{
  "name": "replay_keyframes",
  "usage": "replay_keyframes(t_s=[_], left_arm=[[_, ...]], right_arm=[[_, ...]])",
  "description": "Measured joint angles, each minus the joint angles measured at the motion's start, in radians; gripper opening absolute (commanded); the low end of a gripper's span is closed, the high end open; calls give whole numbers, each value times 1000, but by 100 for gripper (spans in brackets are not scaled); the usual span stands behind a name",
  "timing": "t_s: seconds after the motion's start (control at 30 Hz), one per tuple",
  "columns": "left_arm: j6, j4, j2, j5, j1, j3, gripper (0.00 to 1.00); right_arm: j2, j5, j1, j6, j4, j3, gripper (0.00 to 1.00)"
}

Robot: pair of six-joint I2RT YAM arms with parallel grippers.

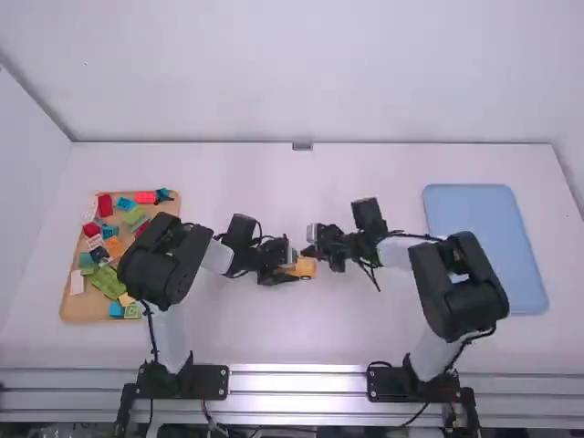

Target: Assemble lego blocks to make yellow taxi

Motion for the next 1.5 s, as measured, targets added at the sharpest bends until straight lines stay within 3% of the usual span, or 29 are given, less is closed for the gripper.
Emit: replay_keyframes(t_s=[0.17,0.6,0.87,1.1,1.5], left_arm=[[0,0,0,0,0,0,25],[3,0,0,0,0,0,25],[3,0,0,-1,0,0,24],[3,0,0,0,0,0,24],[3,0,0,0,0,0,22]], right_arm=[[48,26,-6,35,-24,0,0],[48,111,-6,-29,-267,77,0],[50,115,-23,-76,-289,96,0],[50,6,-65,-160,-286,122,0],[95,-47,7,-195,-303,127,0]])
